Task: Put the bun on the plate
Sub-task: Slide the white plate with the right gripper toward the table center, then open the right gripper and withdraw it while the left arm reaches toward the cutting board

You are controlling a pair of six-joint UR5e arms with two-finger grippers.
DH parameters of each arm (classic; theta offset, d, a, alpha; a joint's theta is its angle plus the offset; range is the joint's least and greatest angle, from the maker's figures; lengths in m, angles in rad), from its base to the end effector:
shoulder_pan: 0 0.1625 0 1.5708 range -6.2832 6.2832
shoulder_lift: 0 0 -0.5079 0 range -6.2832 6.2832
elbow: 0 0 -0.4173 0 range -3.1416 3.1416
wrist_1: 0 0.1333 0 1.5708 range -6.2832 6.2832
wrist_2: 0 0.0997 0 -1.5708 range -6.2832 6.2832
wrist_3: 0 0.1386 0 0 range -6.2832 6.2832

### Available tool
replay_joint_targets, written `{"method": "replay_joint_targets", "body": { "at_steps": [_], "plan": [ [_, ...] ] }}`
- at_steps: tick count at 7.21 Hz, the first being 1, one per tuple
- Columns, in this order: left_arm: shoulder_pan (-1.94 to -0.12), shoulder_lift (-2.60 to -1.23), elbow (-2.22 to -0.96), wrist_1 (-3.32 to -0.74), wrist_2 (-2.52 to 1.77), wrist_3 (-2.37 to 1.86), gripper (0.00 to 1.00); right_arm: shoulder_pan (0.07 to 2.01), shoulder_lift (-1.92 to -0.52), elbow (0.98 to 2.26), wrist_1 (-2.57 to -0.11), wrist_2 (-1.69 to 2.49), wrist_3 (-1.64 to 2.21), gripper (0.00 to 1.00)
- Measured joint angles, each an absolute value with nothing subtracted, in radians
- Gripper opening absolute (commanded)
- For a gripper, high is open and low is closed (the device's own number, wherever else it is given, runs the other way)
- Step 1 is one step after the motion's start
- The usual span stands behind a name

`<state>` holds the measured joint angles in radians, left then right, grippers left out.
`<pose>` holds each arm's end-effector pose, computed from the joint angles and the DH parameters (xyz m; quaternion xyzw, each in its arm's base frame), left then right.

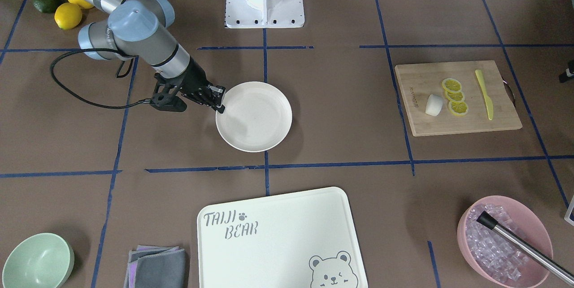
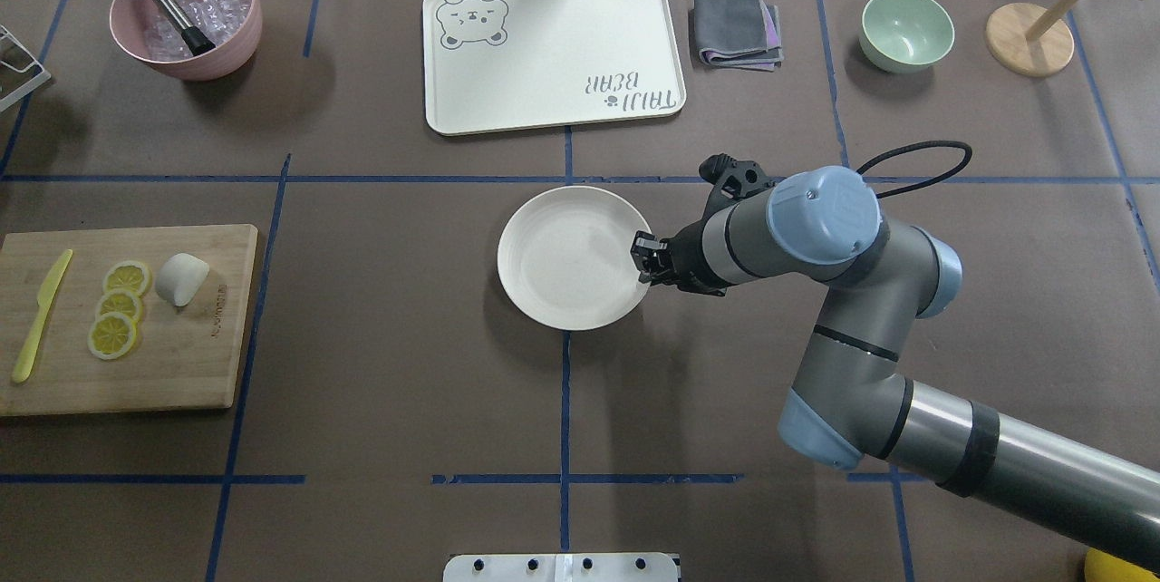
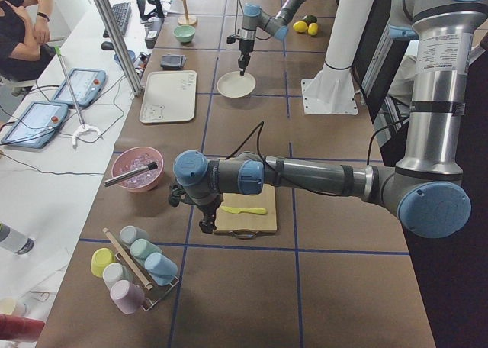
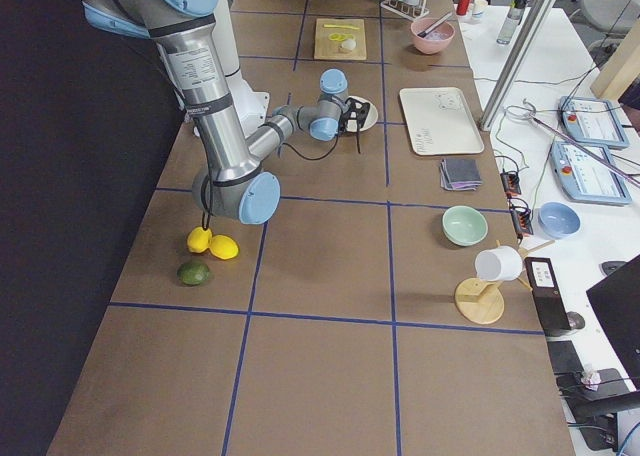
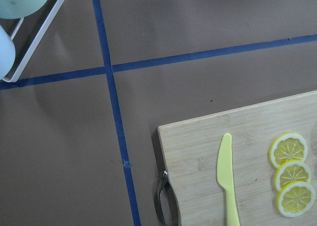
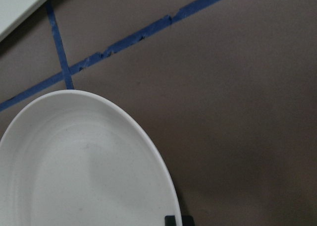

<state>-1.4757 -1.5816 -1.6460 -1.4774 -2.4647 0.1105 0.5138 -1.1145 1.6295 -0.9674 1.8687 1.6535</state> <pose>0.0243 -0.5203 0.7221 0.0000 0.4322 0.0910 0.8972 -0.6074 -0.4491 0.3811 -0.0107 -0.5394 0.1711 0.8244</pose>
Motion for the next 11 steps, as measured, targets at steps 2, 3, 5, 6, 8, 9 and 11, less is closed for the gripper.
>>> {"method": "replay_joint_targets", "body": {
  "at_steps": [2, 3, 5, 6, 8, 9, 11],
  "plan": [
    [-1.476, -1.582, -1.645, -1.477, -2.464, 0.11, 1.0, 0.49, -1.115, 1.631, -0.988, 1.835, 1.654, 0.29],
    [-1.476, -1.582, -1.645, -1.477, -2.464, 0.11, 1.0, 0.487, -1.115, 1.632, -0.993, 1.833, 1.654, 0.77],
    [-1.476, -1.582, -1.646, -1.48, -2.461, 0.111, 1.0, 0.488, -1.114, 1.634, -0.995, 1.831, 1.654, 1.0],
    [-1.476, -1.58, -1.646, -1.485, -2.46, 0.113, 1.0, 0.496, -1.116, 1.652, -1.003, 1.833, 1.654, 1.0],
    [-1.476, -1.551, -1.653, -1.51, -2.465, 0.107, 1.0, 0.597, -1.155, 1.759, -1.099, 1.951, 1.645, 1.0],
    [-1.472, -1.532, -1.679, -1.53, -2.469, 0.06, 1.0, 0.702, -1.189, 1.796, -1.137, 2.066, 1.627, 1.0],
    [-1.37, -1.514, -1.799, -1.544, -2.469, -0.09, 1.0, 0.928, -1.318, 1.83, -1.159, 2.266, 1.44, 1.0]
  ]
}}
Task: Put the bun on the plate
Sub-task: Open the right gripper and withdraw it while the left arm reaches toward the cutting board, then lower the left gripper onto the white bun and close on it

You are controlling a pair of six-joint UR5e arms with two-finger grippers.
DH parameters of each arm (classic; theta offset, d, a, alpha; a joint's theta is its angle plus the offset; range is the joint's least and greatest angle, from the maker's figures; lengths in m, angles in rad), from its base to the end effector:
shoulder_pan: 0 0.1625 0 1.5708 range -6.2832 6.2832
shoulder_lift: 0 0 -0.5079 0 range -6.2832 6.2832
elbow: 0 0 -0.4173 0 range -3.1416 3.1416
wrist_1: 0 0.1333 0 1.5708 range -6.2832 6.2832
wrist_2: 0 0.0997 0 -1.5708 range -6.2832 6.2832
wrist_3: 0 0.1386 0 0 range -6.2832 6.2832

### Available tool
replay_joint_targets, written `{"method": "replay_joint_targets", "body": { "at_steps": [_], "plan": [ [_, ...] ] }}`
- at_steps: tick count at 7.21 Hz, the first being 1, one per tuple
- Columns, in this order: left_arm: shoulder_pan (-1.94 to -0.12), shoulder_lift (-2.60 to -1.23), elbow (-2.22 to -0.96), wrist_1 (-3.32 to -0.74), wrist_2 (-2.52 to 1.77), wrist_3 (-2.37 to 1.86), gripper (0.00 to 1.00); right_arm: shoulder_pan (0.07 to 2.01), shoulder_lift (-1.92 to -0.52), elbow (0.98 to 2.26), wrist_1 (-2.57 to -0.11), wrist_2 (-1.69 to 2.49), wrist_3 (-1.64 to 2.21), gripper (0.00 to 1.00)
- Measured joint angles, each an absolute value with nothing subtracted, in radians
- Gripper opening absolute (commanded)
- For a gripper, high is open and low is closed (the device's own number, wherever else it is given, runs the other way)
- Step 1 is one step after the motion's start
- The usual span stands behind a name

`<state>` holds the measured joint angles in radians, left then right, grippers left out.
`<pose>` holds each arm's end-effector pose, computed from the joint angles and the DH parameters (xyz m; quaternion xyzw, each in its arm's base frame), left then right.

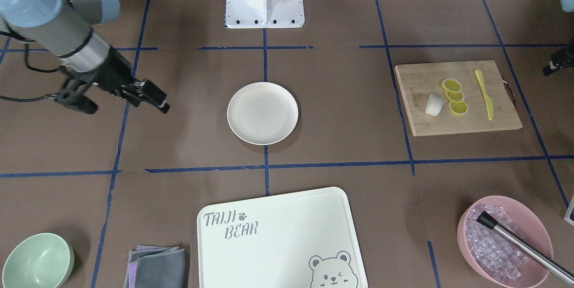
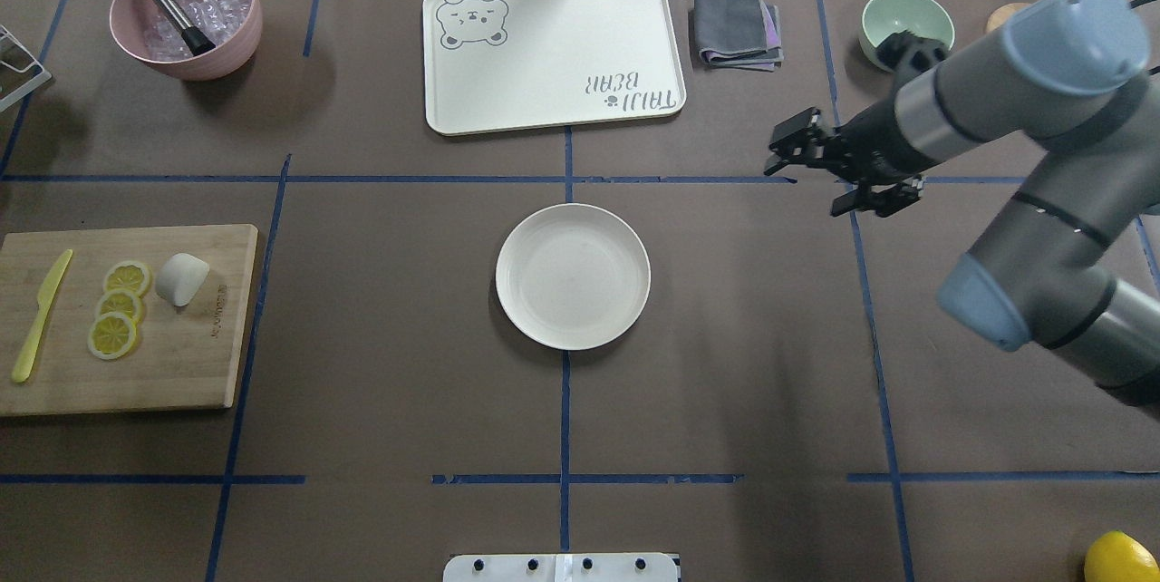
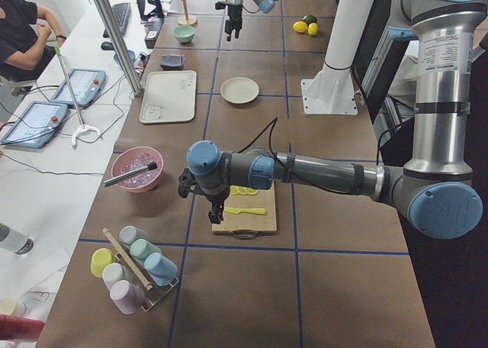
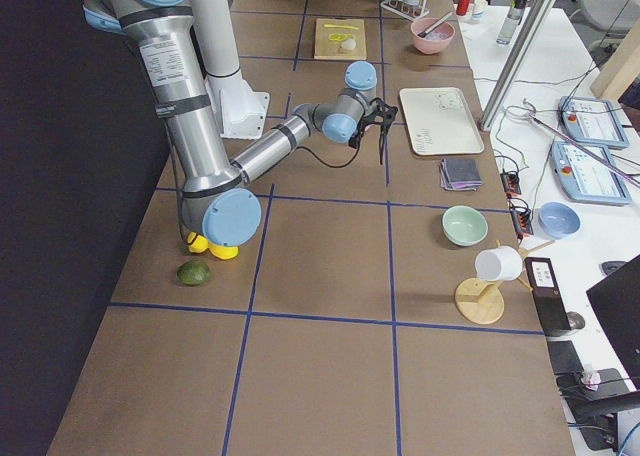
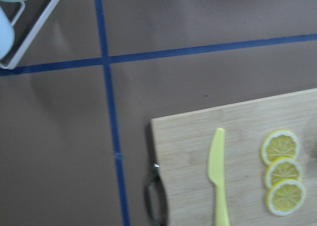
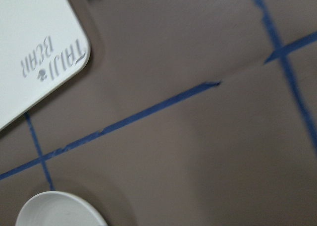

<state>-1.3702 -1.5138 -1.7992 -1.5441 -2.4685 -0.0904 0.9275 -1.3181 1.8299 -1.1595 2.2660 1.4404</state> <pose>0.0739 -0.4884 0.6695 0.0017 0.4377 0.0808 0.8955 -0.3458 -0.5355 0.4346 -0.0520 -0.5154 0.1869 0.8347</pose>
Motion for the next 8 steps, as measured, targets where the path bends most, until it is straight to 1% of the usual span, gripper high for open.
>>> {"method": "replay_joint_targets", "body": {
  "at_steps": [1, 2, 3, 5, 8],
  "plan": [
    [-1.281, -1.517, -1.861, -1.558, -2.456, -0.175, 1.0, 1.035, -1.402, 1.835, -1.163, 2.339, 1.273, 1.0],
    [-1.18, -1.536, -1.894, -1.6, -2.422, -0.232, 1.0, 1.13, -1.49, 1.836, -1.164, 2.384, 1.094, 1.0],
    [-1.08, -1.568, -1.895, -1.654, -2.364, -0.271, 1.0, 1.205, -1.573, 1.834, -1.167, 2.404, 0.927, 1.0],
    [-0.961, -1.625, -1.837, -1.776, -2.26, -0.34, 1.0, 1.29, -1.662, 1.83, -1.228, 2.408, 0.663, 1.0],
    [-0.912, -1.667, -1.722, -1.94, -2.219, -0.441, 1.0, 1.383, -1.668, 1.832, -1.511, 2.346, 0.205, 1.0]
  ]
}}
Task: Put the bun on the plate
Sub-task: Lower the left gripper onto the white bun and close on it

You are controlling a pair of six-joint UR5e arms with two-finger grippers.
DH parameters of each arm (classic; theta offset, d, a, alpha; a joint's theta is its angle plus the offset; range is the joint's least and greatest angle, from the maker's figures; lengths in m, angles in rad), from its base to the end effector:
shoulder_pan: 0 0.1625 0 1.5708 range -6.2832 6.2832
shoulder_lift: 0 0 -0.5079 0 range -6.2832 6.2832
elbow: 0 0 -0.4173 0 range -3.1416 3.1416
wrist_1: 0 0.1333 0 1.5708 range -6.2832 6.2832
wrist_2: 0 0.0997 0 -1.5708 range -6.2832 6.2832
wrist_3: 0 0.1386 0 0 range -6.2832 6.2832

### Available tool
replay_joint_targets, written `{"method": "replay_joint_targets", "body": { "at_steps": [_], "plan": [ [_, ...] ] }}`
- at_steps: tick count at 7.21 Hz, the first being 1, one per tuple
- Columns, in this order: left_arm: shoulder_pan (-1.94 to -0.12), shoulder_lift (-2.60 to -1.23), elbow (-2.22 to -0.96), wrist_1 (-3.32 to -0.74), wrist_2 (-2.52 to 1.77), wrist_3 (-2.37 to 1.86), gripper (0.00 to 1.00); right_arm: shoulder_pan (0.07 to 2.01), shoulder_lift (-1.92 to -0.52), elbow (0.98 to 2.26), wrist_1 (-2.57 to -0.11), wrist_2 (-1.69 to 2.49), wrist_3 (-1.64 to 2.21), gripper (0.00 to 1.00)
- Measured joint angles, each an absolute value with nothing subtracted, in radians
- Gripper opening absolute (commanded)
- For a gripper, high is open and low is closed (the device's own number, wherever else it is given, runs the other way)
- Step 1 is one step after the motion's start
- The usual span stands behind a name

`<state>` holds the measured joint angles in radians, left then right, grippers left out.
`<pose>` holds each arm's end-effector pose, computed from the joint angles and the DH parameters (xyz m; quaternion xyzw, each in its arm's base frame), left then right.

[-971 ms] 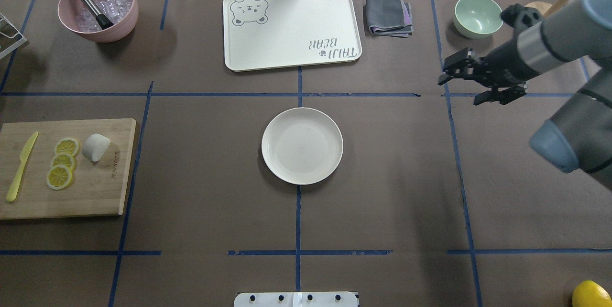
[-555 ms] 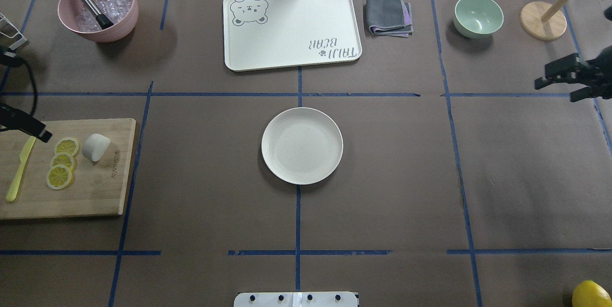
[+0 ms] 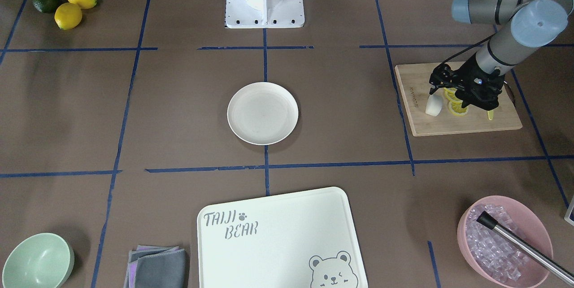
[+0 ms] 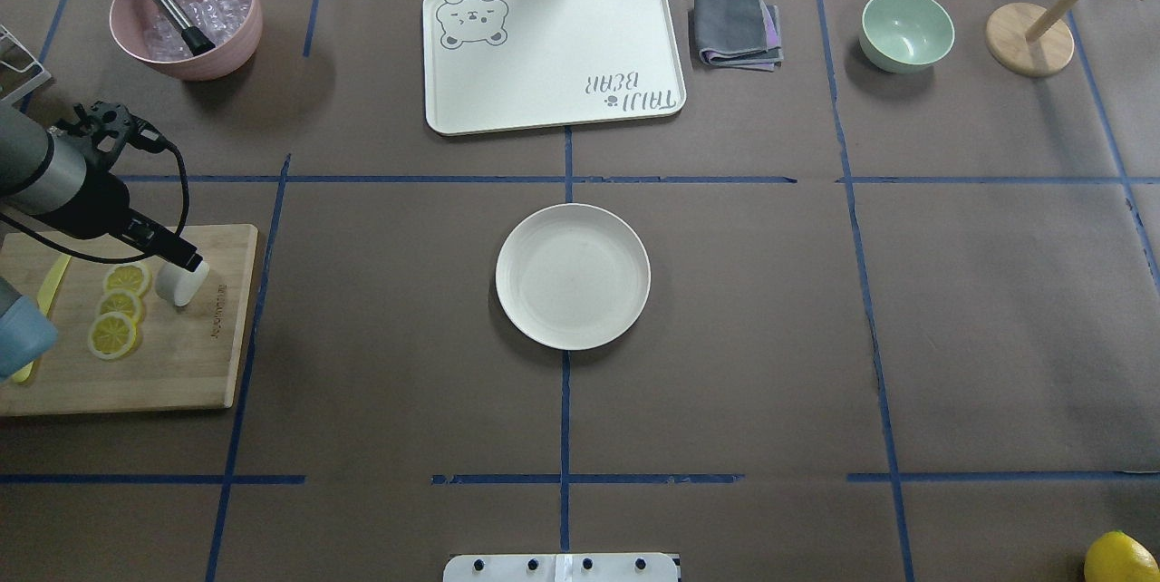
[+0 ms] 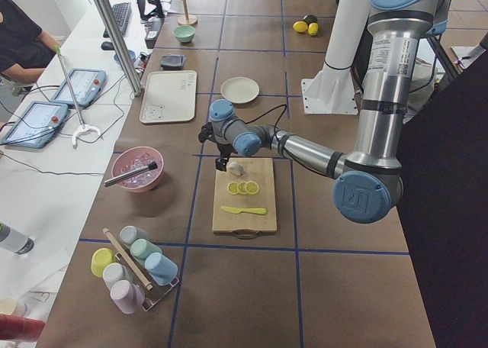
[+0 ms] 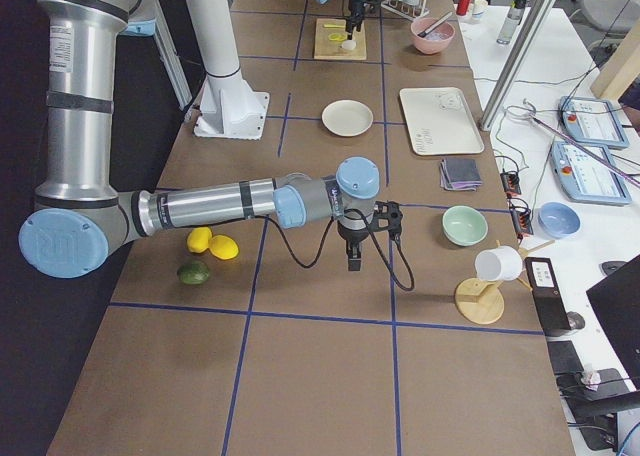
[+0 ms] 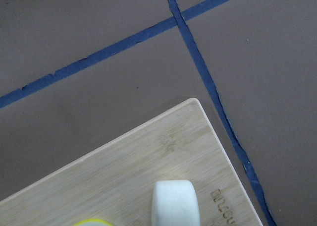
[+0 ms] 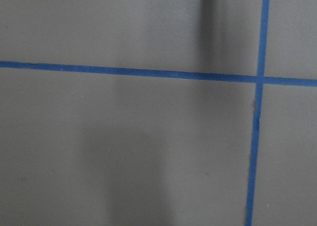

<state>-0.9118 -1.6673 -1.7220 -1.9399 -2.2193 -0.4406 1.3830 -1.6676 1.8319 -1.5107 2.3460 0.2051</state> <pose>0.3274 -0.5037 0.5982 0.0867 0.4092 0.1946 0.8872 -0.0543 -0.4801 0.6741 0.0284 -0.3886 -0.0344 0.9203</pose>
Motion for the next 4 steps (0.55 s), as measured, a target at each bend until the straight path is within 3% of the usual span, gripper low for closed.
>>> {"method": "replay_joint_targets", "body": {
  "at_steps": [4],
  "plan": [
    [-0.86, -1.663, -1.706, -1.96, -2.159, -0.548, 0.99, 1.396, -1.644, 1.833, -1.592, 2.316, 0.104, 1.0]
  ]
}}
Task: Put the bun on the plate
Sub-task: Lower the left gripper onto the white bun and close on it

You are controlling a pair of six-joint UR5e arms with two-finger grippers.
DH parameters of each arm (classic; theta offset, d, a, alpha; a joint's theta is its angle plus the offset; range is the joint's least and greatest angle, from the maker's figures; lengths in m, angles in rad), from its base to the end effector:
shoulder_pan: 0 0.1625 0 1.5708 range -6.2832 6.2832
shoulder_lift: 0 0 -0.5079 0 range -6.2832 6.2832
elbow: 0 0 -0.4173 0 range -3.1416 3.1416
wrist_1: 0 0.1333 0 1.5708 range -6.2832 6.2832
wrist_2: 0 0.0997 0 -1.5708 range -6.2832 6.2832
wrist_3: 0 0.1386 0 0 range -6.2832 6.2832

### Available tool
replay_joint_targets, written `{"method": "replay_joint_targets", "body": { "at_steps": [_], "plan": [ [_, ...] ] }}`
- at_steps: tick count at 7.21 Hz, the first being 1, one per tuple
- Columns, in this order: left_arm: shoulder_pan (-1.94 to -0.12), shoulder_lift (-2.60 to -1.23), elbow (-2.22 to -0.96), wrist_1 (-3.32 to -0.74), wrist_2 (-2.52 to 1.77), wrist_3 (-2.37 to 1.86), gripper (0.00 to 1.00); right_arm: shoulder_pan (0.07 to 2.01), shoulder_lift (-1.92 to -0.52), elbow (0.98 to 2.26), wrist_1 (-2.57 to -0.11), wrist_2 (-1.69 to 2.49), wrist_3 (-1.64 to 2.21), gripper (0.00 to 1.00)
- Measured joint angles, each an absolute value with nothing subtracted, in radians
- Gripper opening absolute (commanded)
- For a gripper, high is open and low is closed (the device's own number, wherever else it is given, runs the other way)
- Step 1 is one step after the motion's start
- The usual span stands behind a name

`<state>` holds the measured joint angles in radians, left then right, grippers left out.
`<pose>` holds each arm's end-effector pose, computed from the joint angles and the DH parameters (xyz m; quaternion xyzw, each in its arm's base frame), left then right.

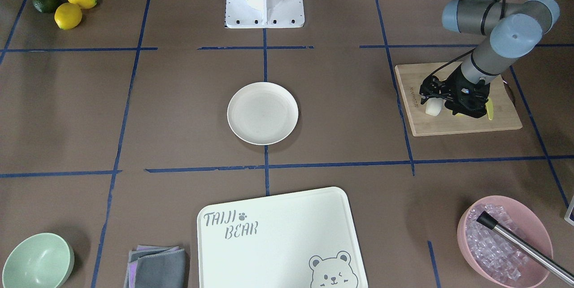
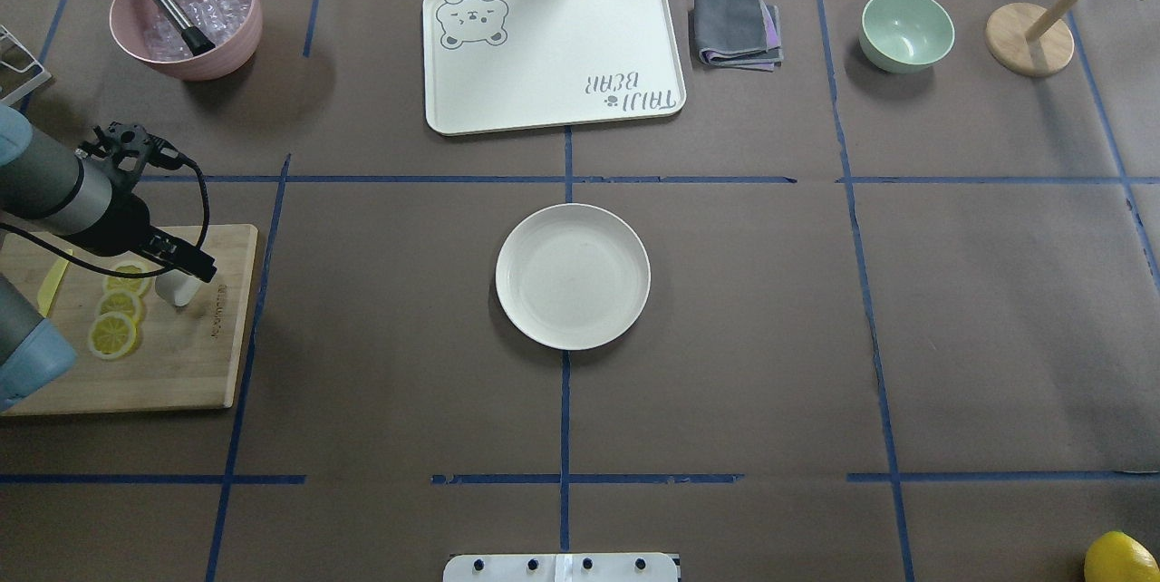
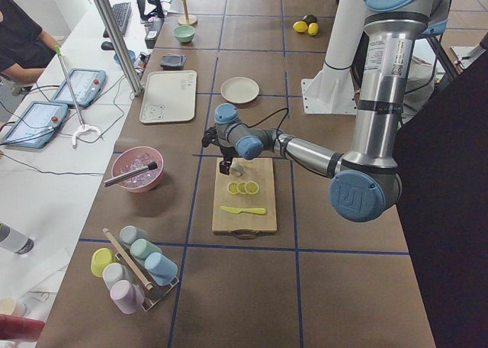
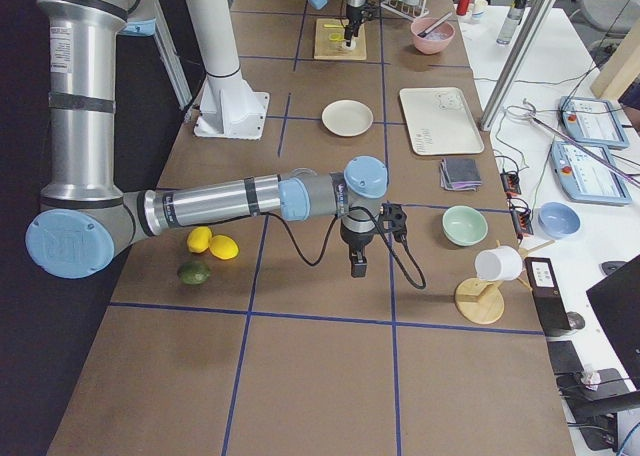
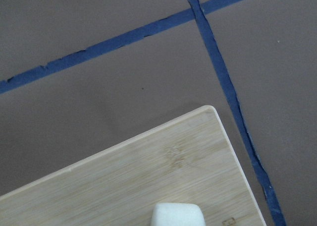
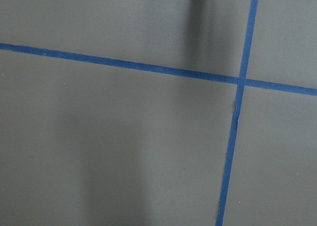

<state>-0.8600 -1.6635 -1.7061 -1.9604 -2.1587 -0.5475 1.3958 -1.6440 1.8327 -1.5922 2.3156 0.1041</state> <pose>0.3497 -0.4927 0.6102 0.0728 0.3943 0.1621 0.9016 -0.0462 -0.4874 0.6746 0.0266 -0.3699 -0.0633 0.9265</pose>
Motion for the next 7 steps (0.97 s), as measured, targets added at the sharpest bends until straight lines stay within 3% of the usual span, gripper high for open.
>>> {"method": "replay_joint_targets", "body": {
  "at_steps": [4, 7],
  "plan": [
    [-0.844, -1.66, -1.694, -1.961, -2.161, -0.55, 0.92, 1.395, -1.644, 1.831, -1.592, 2.319, 0.113, 1.0],
    [-0.828, -1.653, -1.694, -1.96, -2.161, -0.553, 0.7, 1.394, -1.643, 1.83, -1.592, 2.322, 0.115, 1.0]
  ]
}}
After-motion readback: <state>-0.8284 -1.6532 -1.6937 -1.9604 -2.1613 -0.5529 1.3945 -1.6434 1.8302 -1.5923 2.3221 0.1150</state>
